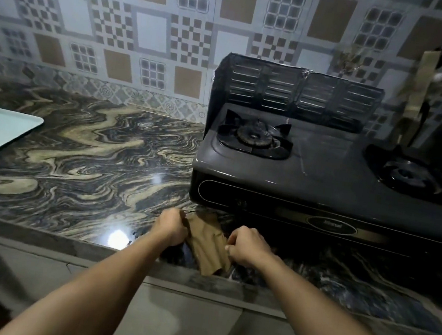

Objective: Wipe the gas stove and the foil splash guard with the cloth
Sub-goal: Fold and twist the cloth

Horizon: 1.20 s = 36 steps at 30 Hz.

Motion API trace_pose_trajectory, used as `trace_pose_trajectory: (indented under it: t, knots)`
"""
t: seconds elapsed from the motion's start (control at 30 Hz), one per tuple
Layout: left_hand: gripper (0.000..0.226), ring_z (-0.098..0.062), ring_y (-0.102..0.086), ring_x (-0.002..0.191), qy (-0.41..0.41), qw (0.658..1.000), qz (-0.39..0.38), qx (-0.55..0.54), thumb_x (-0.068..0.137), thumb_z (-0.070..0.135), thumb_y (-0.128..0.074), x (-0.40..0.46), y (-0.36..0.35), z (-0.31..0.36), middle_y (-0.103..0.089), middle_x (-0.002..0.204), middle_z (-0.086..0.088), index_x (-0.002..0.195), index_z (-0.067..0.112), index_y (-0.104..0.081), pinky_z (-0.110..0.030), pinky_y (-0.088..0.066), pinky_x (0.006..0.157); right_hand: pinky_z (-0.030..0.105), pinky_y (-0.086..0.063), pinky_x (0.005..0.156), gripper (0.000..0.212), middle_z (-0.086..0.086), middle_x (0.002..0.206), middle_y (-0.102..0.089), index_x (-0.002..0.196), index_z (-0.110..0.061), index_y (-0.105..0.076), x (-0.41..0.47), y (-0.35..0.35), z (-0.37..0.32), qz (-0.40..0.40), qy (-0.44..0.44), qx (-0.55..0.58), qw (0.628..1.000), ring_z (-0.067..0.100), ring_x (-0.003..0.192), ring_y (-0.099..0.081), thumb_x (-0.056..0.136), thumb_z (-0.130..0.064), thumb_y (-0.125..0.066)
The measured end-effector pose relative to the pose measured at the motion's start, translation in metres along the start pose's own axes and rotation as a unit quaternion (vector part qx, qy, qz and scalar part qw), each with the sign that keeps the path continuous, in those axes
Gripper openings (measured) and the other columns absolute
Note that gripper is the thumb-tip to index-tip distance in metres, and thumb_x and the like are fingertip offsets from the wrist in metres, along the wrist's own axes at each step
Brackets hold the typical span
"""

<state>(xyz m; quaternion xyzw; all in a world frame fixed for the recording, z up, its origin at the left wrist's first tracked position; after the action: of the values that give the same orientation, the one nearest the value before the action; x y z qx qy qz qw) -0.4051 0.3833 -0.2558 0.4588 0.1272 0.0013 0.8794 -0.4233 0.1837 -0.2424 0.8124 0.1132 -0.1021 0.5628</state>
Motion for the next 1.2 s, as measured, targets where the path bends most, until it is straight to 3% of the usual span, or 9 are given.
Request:
trace_pose_trajectory:
  t: [0.3, 0.57, 0.83, 1.2]
  knots:
    - [0.013, -0.034, -0.066, 0.092, -0.014, 0.997, 0.054, 0.048, 0.076, 0.022, -0.064, 0.000, -0.001, 0.000, -0.069, 0.093, -0.013, 0.087, 0.016, -0.069, -0.033, -0.048, 0.068, 0.033, -0.053, 0.079, 0.024, 0.003, 0.103, -0.071, 0.104, -0.025, -0.072, -0.008, -0.019, 0.002, 0.115, -0.014, 0.035, 0.993, 0.026, 0.100, -0.065, 0.087, -0.039, -0.062]
    - [0.023, -0.035, -0.065, 0.099, -0.020, 0.995, 0.034, 0.087, 0.075, 0.025, -0.061, 0.002, -0.004, -0.005, -0.068, 0.104, -0.014, 0.095, 0.014, -0.067, -0.037, -0.051, 0.074, 0.033, -0.053, 0.079, 0.025, 0.006, 0.102, -0.071, 0.095, -0.019, -0.073, -0.003, -0.024, -0.011, 0.120, -0.067, 0.030, 0.990, 0.029, 0.100, -0.065, 0.082, -0.040, -0.069]
    - [0.028, -0.034, -0.065, 0.095, -0.011, 0.996, 0.012, 0.089, 0.075, 0.029, -0.063, 0.006, -0.001, -0.005, -0.067, 0.102, -0.014, 0.097, 0.013, -0.067, -0.036, -0.052, 0.073, 0.035, -0.048, 0.079, 0.024, 0.008, 0.111, -0.065, 0.106, -0.014, -0.066, -0.003, -0.023, -0.021, 0.116, -0.002, -0.095, 0.989, 0.032, 0.106, -0.061, 0.091, -0.015, -0.048]
    - [0.039, -0.032, -0.064, 0.098, 0.001, 0.993, 0.014, 0.113, 0.071, 0.036, -0.067, 0.011, 0.002, 0.003, -0.065, 0.107, -0.010, 0.103, 0.014, -0.065, -0.035, -0.052, 0.076, 0.037, -0.049, 0.081, 0.026, 0.003, 0.113, -0.063, 0.112, -0.021, -0.062, -0.012, -0.006, -0.023, 0.172, 0.075, -0.096, 0.978, 0.030, 0.104, -0.062, 0.097, -0.030, -0.044]
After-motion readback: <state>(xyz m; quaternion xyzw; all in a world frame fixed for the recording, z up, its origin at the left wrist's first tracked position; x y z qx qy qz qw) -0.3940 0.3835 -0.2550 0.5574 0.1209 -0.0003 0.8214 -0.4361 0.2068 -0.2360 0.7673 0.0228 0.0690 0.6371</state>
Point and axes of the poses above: each hand's wrist, its own x-axis towards the middle knuckle, its own y-axis out of the back of the hand, z = x × y, the point moved 1 cm from there along x, towards the middle knuckle
